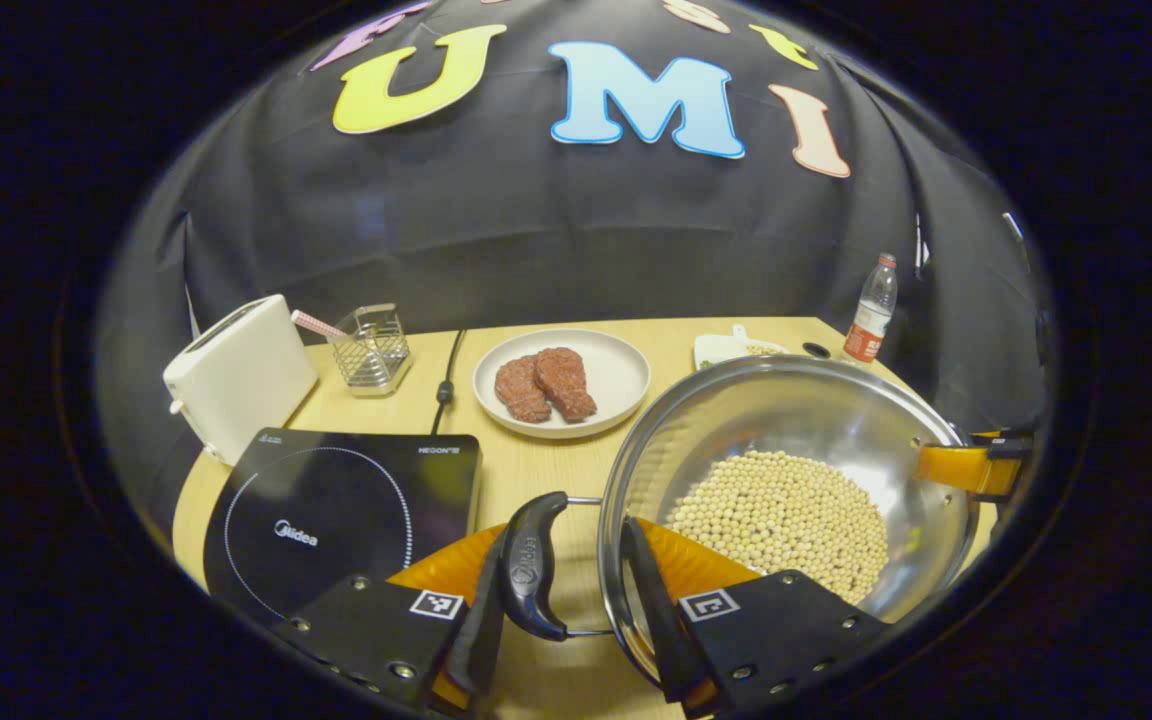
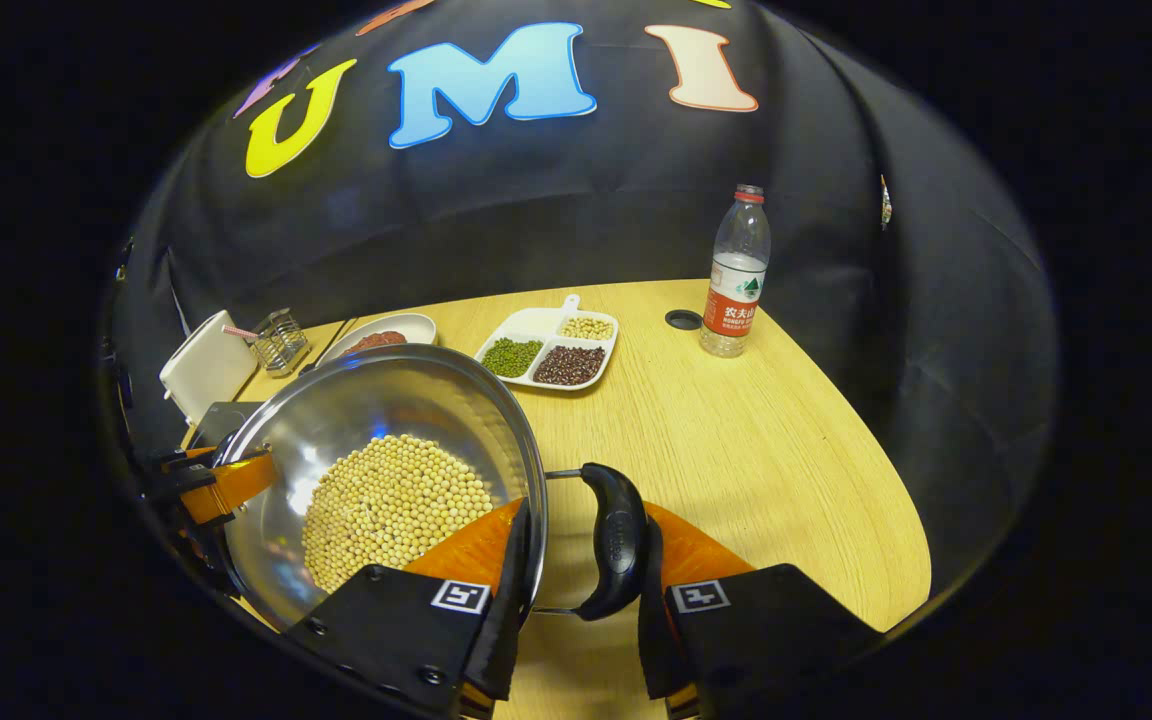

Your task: First push the handle of the pot to place it horizontally, then grasp the pot with both hands and set it on the induction cooktop.

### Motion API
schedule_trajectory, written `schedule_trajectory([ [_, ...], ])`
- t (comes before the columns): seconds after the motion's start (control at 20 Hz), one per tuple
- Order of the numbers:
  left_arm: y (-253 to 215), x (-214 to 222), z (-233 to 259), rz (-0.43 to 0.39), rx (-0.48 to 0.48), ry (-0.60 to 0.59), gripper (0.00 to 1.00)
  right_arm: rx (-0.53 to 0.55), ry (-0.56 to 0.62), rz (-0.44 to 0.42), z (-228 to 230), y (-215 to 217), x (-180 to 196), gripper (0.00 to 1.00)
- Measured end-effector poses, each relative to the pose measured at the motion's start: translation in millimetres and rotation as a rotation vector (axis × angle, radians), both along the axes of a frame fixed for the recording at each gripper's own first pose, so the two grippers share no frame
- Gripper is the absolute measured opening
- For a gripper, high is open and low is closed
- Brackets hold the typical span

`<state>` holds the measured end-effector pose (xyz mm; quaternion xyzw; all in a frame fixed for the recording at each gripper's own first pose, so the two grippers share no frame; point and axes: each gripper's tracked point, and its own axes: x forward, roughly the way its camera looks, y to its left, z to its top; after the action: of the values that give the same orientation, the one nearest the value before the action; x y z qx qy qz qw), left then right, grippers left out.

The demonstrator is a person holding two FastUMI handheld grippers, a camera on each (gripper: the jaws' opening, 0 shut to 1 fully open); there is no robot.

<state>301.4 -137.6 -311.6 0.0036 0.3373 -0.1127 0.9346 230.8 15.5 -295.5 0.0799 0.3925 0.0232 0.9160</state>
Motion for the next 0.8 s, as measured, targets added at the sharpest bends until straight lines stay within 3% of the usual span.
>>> schedule_trajectory([
  [0.05, 6.7, -0.2, 5.4, -0.003, 0.006, -0.004, 0.60, 0.004, -0.002, -0.003, 5.5, 5.6, -1.9, 0.48],
  [0.15, 23.1, 1.4, 16.4, -0.004, 0.011, -0.018, 0.65, 0.005, -0.008, 0.000, 14.6, 18.2, -4.6, 0.51],
  [0.45, 77.0, -5.7, 35.5, 0.020, 0.023, -0.038, 0.60, 0.009, -0.034, 0.029, 38.5, 63.2, -7.7, 0.48],
  [0.5, 87.7, -6.3, 36.7, 0.025, 0.025, -0.041, 0.60, 0.012, -0.037, 0.033, 40.2, 70.8, -9.2, 0.51],
  [0.6, 107.8, -8.3, 40.7, 0.035, 0.028, -0.043, 0.66, 0.023, -0.037, 0.042, 44.1, 87.5, -12.5, 0.48],
  [0.65, 116.9, -9.2, 41.8, 0.039, 0.033, -0.044, 0.63, 0.027, -0.035, 0.048, 46.3, 95.9, -13.0, 0.48],
  [0.75, 135.9, -10.4, 44.2, 0.051, 0.039, -0.045, 0.66, 0.031, -0.036, 0.059, 51.8, 112.3, -13.3, 0.51],
  [0.8, 146.2, -10.1, 46.1, 0.058, 0.038, -0.046, 0.63, 0.032, -0.042, 0.064, 54.3, 120.8, -12.0, 0.48],
])
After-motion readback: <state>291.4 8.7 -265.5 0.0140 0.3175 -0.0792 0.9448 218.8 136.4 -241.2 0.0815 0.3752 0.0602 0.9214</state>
